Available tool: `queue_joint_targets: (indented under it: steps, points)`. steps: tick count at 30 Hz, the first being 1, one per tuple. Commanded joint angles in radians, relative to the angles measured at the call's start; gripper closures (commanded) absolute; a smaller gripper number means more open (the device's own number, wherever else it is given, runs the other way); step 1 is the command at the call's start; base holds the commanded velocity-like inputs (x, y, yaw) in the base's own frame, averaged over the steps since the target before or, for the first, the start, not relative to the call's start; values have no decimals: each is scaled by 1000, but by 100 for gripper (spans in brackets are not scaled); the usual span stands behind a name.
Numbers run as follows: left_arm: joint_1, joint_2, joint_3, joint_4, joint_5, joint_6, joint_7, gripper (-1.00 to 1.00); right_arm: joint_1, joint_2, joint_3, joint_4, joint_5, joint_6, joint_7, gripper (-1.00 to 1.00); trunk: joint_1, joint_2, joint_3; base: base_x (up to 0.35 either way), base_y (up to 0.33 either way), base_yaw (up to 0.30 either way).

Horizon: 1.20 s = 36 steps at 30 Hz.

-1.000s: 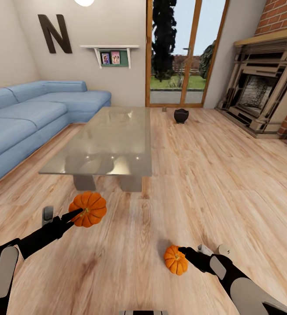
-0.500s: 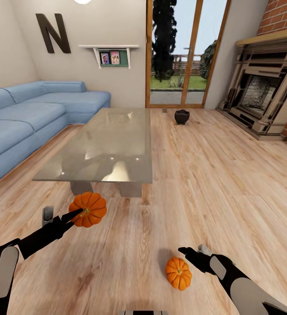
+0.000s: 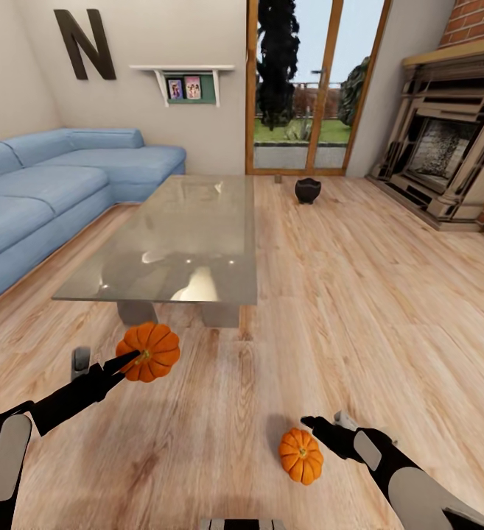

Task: Place each of the two pumpkins and all three candles from the living room inside a cabinet in the living room (use any cabinet), then make sure every cabinet is closed, and position the cauldron so it is next to a table in the living room.

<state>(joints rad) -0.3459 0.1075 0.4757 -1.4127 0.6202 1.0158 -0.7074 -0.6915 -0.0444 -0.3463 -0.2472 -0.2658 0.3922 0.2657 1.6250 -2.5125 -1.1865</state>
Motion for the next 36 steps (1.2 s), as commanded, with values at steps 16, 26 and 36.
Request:
queue_joint_targets:
  steps: [16, 26, 36]
  points:
    - [-1, 0, 1, 0, 0, 3, -5, 100, 0, 0, -5, 0, -3, 8, 1, -100, 7, -4, -63, 0, 0, 0]
    - [-1, 0, 1, 2, 0, 3, -7, 100, 0, -24, -6, 6, -3, 7, 5, -100, 11, -6, -101, 0, 0, 0]
    - [-1, 0, 1, 2, 0, 3, -11, 100, 0, -37, -6, 13, -4, 0, 23, -100, 16, -9, -140, 0, 0, 0]
